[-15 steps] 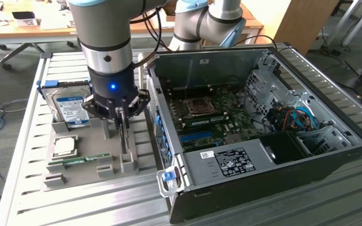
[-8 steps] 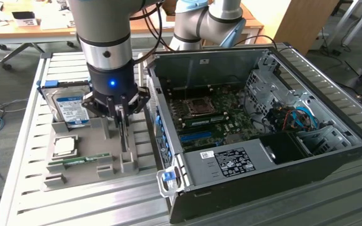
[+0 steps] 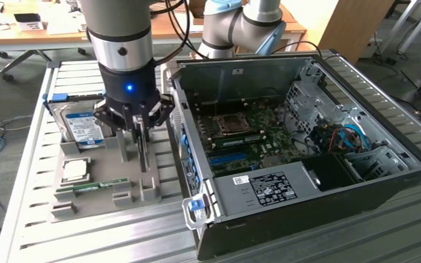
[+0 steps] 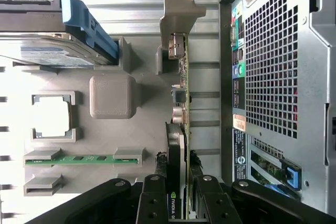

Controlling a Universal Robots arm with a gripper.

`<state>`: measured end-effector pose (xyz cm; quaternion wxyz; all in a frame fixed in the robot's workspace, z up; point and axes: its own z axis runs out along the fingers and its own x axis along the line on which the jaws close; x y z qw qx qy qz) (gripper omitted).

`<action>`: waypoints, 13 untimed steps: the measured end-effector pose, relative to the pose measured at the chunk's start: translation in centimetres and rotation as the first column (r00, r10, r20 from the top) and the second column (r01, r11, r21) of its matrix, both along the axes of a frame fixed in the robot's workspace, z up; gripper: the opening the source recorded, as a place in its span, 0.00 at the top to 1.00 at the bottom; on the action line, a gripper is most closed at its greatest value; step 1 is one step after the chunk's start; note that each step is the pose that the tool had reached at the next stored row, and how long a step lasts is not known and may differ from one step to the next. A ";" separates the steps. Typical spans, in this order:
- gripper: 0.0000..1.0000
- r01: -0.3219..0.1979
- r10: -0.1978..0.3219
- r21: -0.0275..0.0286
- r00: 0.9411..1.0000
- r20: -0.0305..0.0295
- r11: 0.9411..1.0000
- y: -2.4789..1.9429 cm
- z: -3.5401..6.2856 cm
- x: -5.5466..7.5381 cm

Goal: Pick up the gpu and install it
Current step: 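Pick up the gpu and move the gpu toward the slot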

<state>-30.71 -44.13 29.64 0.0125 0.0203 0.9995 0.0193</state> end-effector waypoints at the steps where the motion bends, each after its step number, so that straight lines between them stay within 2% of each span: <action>1: 0.73 0.000 0.000 0.000 1.000 0.000 1.000 0.00 0.25 0.0; 13: 0.73 0.000 0.000 0.000 1.000 0.000 1.000 0.00 2.98 0.0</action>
